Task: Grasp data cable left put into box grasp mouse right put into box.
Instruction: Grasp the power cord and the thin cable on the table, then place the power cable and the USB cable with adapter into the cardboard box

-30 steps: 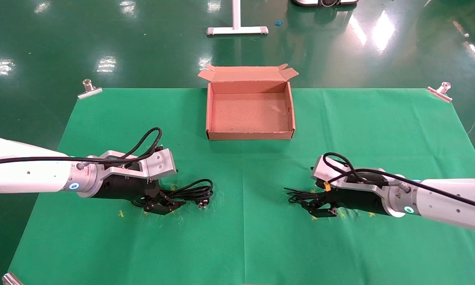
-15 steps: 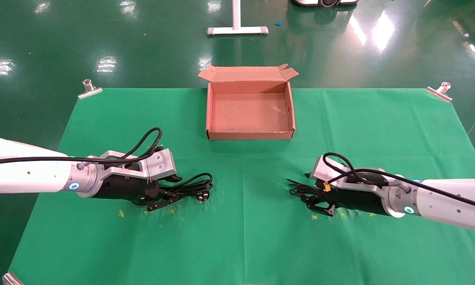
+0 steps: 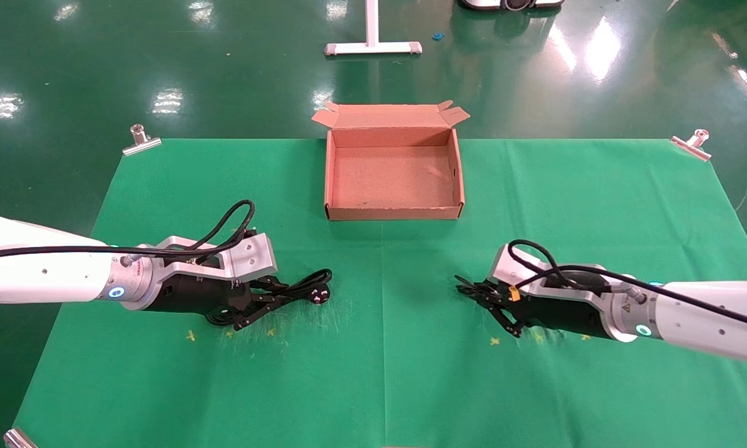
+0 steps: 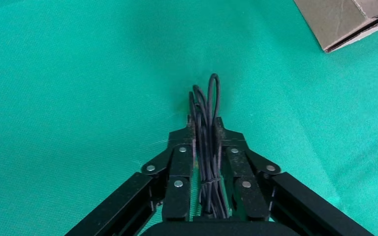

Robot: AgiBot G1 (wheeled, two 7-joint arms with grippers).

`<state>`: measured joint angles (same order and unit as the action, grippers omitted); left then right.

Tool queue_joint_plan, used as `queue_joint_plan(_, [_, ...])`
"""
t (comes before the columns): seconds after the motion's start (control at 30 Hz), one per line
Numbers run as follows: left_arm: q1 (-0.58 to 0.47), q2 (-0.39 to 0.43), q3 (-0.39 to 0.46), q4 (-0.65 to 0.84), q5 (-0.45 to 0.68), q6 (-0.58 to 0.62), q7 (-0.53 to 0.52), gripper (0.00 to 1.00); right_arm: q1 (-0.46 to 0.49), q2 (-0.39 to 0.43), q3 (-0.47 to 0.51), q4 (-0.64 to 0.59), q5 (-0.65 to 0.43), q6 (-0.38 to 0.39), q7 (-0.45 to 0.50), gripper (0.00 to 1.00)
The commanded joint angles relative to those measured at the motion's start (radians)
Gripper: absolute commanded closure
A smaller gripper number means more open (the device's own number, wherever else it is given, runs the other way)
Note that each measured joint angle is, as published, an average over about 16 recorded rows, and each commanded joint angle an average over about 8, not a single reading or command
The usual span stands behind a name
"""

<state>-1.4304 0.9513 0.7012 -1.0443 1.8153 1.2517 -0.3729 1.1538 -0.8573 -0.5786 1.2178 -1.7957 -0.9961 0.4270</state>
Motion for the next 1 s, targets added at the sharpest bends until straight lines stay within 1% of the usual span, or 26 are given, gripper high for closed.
queue_joint_plan(0.03, [0.003,0.0,0.0,0.001,0.001,-0.003,0.0,1.0,-0.002,-0.003,-0.003,-0.002,-0.004,0.0,0.0,1.0])
queue_joint_plan(0.13, [-0.027,0.002,-0.006,-0.011,-0.012,0.019,0.0,1.0,0.011,0.012,0.014,0.011,0.016,0.0,0.002,1.0])
queue_joint_plan(0.27, [-0.1,0.02,-0.023,-0.015,-0.043,0.048,0.02,1.0,0.043,0.052,0.057,0.043,0.062,0.002,0.008,1.0])
queue_joint_plan(0.33, [-0.141,0.044,-0.032,0.006,-0.054,0.044,0.057,1.0,0.06,0.075,0.082,0.057,0.086,0.007,0.01,1.0])
queue_joint_plan(0.4, [-0.18,0.081,-0.038,0.05,-0.059,0.022,0.115,1.0,0.075,0.097,0.106,0.068,0.106,0.014,0.009,1.0])
queue_joint_plan(0.5, [-0.225,0.159,-0.044,0.163,-0.061,-0.045,0.239,1.0,0.091,0.129,0.138,0.076,0.133,0.026,0.0,1.0])
queue_joint_plan(0.57, [-0.245,0.223,-0.044,0.261,-0.055,-0.109,0.332,1.0,0.097,0.152,0.157,0.079,0.15,0.03,-0.009,1.0])
queue_joint_plan(0.67, [-0.256,0.318,-0.044,0.417,-0.046,-0.236,0.459,1.0,0.098,0.19,0.183,0.082,0.179,0.03,-0.025,1.0])
queue_joint_plan(0.77, [-0.244,0.386,-0.035,0.53,-0.051,-0.367,0.554,1.0,0.09,0.231,0.208,0.083,0.207,0.028,-0.039,1.0])
queue_joint_plan(0.87, [-0.214,0.417,-0.015,0.575,-0.087,-0.467,0.613,1.0,0.075,0.272,0.229,0.081,0.229,0.028,-0.051,1.0])
queue_joint_plan(1.0, [-0.181,0.422,0.029,0.568,-0.175,-0.523,0.65,1.0,0.055,0.313,0.25,0.078,0.247,0.033,-0.063,1.0])
